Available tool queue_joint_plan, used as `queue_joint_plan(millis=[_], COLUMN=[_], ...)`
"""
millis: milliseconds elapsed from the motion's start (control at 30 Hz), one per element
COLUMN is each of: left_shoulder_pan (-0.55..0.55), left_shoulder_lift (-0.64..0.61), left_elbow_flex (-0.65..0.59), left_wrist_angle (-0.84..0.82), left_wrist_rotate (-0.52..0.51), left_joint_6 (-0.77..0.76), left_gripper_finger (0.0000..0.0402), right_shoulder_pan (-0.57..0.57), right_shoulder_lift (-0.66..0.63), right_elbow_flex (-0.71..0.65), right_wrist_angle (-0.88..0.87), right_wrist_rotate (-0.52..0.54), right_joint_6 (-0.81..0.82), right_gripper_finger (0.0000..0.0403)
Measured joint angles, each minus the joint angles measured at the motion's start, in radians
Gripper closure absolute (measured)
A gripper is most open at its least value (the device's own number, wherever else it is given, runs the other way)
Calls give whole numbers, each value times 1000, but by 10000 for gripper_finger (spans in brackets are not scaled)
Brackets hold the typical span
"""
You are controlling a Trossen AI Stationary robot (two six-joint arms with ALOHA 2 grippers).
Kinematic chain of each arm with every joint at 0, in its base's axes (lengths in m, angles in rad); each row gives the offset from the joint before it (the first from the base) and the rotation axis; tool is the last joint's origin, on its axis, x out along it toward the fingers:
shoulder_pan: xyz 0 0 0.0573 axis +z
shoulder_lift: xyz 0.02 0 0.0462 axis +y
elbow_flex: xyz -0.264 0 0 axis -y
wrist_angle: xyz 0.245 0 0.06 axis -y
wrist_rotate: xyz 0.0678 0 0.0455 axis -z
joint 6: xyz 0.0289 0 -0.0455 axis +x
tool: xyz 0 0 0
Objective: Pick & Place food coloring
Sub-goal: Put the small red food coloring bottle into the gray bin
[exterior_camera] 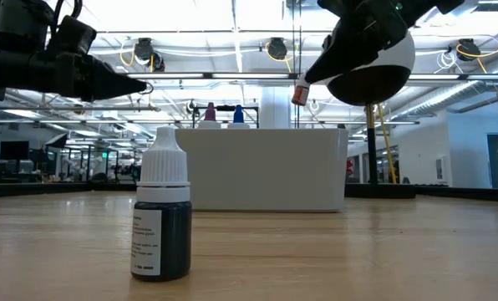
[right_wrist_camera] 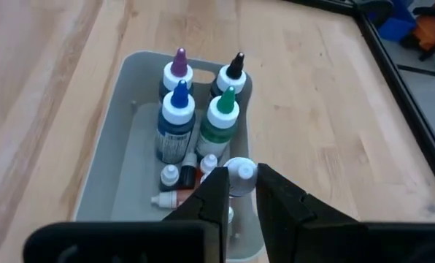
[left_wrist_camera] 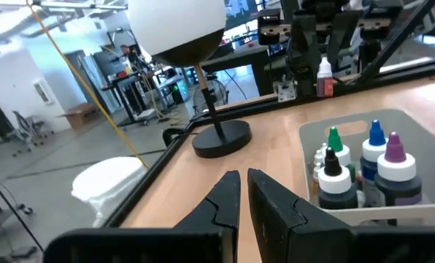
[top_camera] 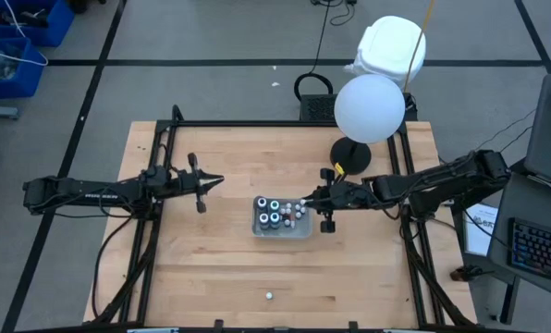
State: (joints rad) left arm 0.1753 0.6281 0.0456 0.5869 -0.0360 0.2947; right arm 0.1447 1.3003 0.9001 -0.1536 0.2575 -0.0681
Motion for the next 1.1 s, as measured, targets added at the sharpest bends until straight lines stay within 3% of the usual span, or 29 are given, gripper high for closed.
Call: queue_joint_plan(millis=[133,333,733,1100], left_shoulder_pan=[0,0,0,0], left_shoulder_lift=[0,0,0,0], left_elbow_flex=[0,0,0,0], left_wrist_angle=[-1,-15,-2,0], left_wrist_rotate=[0,0,0,0], left_joint_6=[51,60,59,59], left_gripper_finger=[364,364,364,364], right_shoulder_pan=[-26,-65,-88,-88], right_shoulder_lift=[0,33,239,346], right_elbow_flex=[15,94,290,324], right_wrist_angle=[-19,-181,-343,-298], right_wrist_rotate=[-1,-7,-162,-239], right_joint_6=[18,60,13,-15], right_gripper_finger=[360,360,360,360])
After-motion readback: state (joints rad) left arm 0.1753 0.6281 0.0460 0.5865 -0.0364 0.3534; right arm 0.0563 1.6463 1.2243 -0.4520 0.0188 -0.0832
